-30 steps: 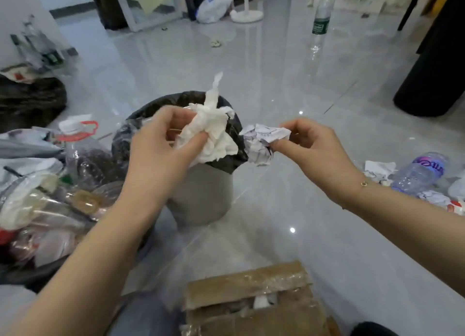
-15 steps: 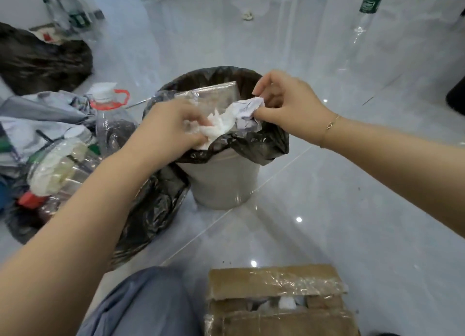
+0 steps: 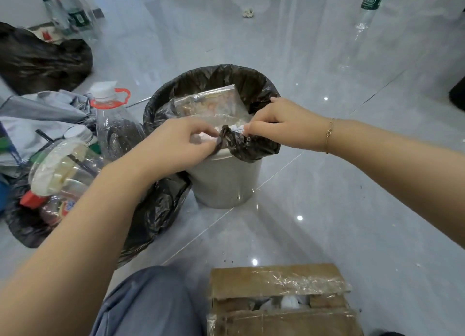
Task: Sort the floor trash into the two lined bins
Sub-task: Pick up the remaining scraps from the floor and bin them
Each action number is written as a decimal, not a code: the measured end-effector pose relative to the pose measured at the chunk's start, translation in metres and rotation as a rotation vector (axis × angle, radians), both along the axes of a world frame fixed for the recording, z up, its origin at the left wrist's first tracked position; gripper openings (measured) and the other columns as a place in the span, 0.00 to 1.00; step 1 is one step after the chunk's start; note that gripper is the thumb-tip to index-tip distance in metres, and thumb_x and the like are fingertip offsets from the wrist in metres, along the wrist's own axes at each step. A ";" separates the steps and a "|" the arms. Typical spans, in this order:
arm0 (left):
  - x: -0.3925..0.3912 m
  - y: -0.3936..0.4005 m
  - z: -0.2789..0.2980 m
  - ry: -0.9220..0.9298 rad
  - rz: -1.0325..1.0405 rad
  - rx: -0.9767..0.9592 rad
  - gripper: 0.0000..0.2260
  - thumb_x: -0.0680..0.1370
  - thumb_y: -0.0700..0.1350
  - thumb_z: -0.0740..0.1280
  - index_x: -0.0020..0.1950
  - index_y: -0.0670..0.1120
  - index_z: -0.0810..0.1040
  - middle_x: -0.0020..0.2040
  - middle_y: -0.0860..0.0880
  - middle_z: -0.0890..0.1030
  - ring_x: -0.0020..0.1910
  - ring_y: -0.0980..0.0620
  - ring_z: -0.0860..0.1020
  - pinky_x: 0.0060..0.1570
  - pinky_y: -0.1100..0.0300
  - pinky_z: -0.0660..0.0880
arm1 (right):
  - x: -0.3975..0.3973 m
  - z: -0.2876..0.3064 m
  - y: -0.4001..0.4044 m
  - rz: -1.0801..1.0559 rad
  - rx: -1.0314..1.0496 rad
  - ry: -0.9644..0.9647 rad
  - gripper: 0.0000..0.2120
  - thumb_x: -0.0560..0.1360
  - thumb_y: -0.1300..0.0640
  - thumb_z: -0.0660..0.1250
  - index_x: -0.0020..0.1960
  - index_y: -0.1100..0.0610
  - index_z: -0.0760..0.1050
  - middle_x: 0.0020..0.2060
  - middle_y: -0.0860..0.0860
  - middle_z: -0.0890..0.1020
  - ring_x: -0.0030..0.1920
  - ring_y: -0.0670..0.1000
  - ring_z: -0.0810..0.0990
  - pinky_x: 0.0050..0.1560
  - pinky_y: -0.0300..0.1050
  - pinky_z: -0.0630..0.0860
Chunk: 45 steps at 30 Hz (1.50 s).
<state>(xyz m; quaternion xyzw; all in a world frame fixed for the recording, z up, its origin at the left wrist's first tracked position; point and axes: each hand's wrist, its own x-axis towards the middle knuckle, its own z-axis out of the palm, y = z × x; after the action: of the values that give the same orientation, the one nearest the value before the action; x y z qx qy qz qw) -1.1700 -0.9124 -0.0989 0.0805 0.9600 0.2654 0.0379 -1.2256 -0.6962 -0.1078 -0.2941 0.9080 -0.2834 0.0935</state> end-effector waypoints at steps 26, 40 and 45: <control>0.032 0.009 0.002 0.400 -0.124 0.050 0.12 0.77 0.54 0.65 0.59 0.55 0.78 0.64 0.57 0.76 0.66 0.55 0.70 0.66 0.56 0.64 | 0.055 -0.049 0.033 0.074 -0.066 0.611 0.02 0.73 0.59 0.70 0.42 0.55 0.81 0.63 0.55 0.77 0.58 0.55 0.76 0.53 0.52 0.74; 0.013 0.025 0.003 -0.007 -0.126 -0.536 0.35 0.74 0.63 0.66 0.76 0.62 0.55 0.76 0.55 0.62 0.75 0.50 0.60 0.72 0.42 0.56 | 0.067 -0.056 0.042 0.008 -0.132 0.490 0.09 0.74 0.54 0.70 0.54 0.53 0.81 0.68 0.51 0.73 0.60 0.50 0.76 0.58 0.44 0.74; 0.055 0.051 0.029 0.289 -0.069 -0.117 0.19 0.77 0.52 0.67 0.68 0.54 0.74 0.66 0.58 0.74 0.67 0.57 0.70 0.66 0.60 0.65 | 0.094 -0.059 0.071 -0.240 -0.295 0.198 0.17 0.75 0.49 0.67 0.64 0.46 0.75 0.65 0.39 0.72 0.64 0.35 0.69 0.62 0.25 0.63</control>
<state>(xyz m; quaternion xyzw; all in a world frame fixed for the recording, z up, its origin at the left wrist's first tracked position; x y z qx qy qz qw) -1.1149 -0.8609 -0.0703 0.1484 0.9659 0.1933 -0.0869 -1.1315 -0.6249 -0.1666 -0.2210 0.8898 -0.3922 -0.0747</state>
